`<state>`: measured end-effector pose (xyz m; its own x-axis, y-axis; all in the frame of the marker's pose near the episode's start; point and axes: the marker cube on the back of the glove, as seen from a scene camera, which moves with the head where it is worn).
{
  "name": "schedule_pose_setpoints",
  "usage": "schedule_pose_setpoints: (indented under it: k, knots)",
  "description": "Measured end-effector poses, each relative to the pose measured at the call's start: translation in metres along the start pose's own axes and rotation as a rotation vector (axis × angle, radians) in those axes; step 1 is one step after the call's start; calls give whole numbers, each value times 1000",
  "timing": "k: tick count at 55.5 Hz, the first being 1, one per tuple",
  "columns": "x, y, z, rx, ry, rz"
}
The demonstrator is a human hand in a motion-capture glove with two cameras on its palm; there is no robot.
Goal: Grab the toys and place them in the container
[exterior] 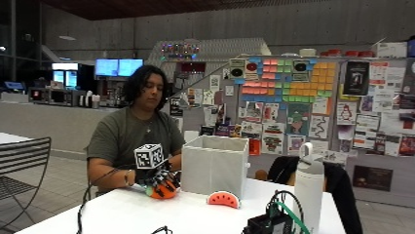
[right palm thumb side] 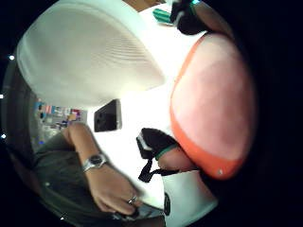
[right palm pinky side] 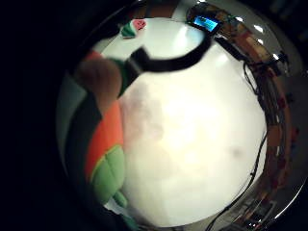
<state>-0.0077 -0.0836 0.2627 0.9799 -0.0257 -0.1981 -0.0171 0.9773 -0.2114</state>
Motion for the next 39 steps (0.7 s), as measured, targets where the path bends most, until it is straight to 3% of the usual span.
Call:
schedule_pose_setpoints:
  k: [7,23,31,39]
  knots:
    - [7,-6,4,73,-26,7]
    - [14,7,-9,425,-146,77]
    - [18,33,-61,492,-85,92]
    - [6,39,-145,555,-119,-1]
